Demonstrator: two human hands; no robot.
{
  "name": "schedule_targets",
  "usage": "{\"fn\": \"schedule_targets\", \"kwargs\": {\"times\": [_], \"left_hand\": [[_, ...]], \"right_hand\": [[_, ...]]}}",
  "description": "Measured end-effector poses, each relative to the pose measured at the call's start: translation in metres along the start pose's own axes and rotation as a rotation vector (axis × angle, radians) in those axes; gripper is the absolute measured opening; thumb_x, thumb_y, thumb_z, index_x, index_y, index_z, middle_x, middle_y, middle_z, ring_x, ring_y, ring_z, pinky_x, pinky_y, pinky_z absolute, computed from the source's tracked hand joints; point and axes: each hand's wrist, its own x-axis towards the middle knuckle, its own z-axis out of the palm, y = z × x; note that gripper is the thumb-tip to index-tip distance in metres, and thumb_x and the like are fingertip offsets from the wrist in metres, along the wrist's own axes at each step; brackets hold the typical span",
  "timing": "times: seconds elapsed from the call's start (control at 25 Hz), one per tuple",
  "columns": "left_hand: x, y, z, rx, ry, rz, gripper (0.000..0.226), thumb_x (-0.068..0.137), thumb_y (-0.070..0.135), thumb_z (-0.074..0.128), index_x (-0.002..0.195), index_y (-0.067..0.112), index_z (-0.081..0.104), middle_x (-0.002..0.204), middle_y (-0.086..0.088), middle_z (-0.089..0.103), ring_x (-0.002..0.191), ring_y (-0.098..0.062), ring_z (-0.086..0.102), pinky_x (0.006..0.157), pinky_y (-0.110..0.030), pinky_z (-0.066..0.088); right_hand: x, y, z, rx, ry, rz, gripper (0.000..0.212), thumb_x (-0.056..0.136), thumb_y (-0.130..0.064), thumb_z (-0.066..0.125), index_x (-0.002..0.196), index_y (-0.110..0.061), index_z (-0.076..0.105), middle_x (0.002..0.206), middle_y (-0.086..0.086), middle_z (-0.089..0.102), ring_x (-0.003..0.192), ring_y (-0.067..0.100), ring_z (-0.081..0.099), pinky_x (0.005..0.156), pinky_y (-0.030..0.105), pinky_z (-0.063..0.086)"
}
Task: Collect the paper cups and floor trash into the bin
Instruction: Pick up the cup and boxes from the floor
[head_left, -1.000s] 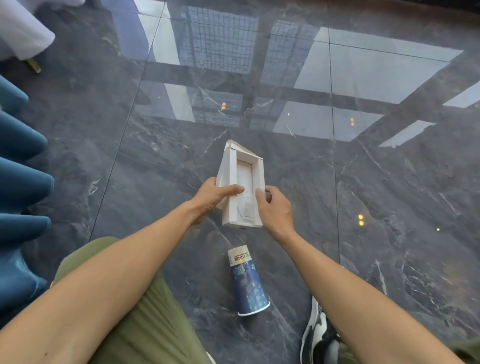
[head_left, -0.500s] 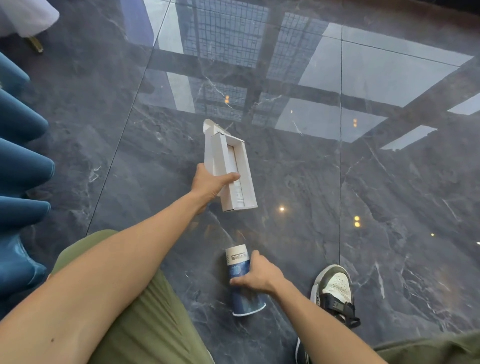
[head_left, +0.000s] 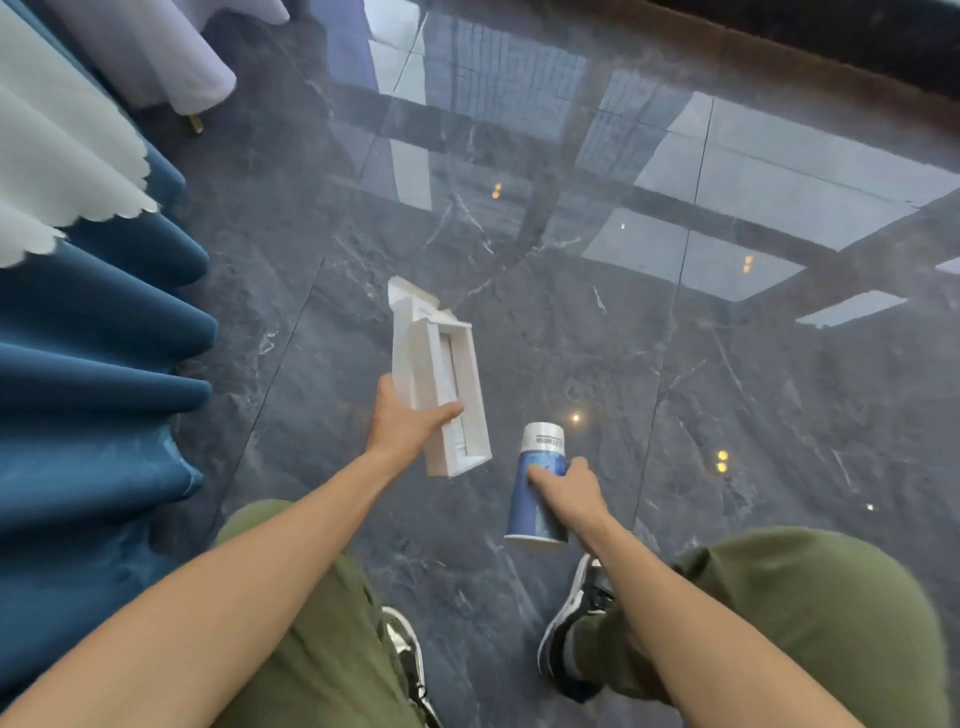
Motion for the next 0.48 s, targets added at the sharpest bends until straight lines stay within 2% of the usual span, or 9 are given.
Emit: {"fn": "schedule_targets", "kwargs": {"times": [0.12, 0.24, 0.32, 0.4, 0.48], "left_hand": [[-0.089, 0.051, -0.038, 0.02, -0.032, -0.04, 0.081, 0.07, 0.022, 0.096, 0.129, 0.018, 0.042, 0.121, 0.002, 0.06, 0.115, -0.024, 0.062, 0.097, -0.042, 0.054], [-0.165, 0.089, -0.059, 0.049, -0.069, -0.074, 0.084, 0.07, 0.023, 0.097, 0.131, 0.016, 0.041, 0.122, 0.0, 0.059, 0.112, -0.024, 0.061, 0.094, -0.039, 0.052], [-0.219, 0.127, -0.087, 0.014, -0.086, -0.078, 0.085, 0.07, 0.022, 0.096, 0.13, 0.019, 0.037, 0.124, 0.0, 0.058, 0.112, -0.022, 0.06, 0.092, -0.034, 0.049], [-0.274, 0.153, -0.111, 0.009, -0.101, -0.071, 0.085, 0.071, 0.022, 0.096, 0.128, 0.021, 0.033, 0.124, 0.0, 0.056, 0.112, -0.021, 0.059, 0.091, -0.032, 0.047], [-0.327, 0.175, -0.139, -0.009, -0.121, -0.068, 0.084, 0.071, 0.022, 0.096, 0.129, 0.018, 0.035, 0.123, -0.001, 0.057, 0.112, -0.02, 0.059, 0.09, -0.031, 0.047]], "right_hand": [[-0.092, -0.045, -0.054, 0.124, 0.068, -0.007, 0.079, 0.06, -0.058, 0.065, 0.119, -0.007, 0.056, 0.111, 0.012, 0.067, 0.096, 0.029, 0.07, 0.086, 0.045, 0.059], [-0.171, -0.076, -0.085, 0.231, 0.056, -0.016, 0.056, 0.082, -0.04, 0.073, 0.123, -0.008, 0.052, 0.108, 0.008, 0.067, 0.092, 0.024, 0.07, 0.073, 0.037, 0.056], [-0.239, -0.1, -0.109, 0.277, 0.056, -0.043, 0.053, 0.085, -0.036, 0.076, 0.122, -0.01, 0.048, 0.109, 0.007, 0.064, 0.09, 0.022, 0.07, 0.071, 0.035, 0.056], [-0.306, -0.111, -0.124, 0.288, 0.066, -0.064, 0.054, 0.083, -0.04, 0.077, 0.12, -0.012, 0.049, 0.109, 0.006, 0.064, 0.09, 0.021, 0.07, 0.074, 0.037, 0.058], [-0.371, -0.113, -0.133, 0.289, 0.084, -0.102, 0.058, 0.078, -0.049, 0.077, 0.118, -0.014, 0.053, 0.111, 0.004, 0.065, 0.097, 0.022, 0.069, 0.086, 0.044, 0.06]]}}
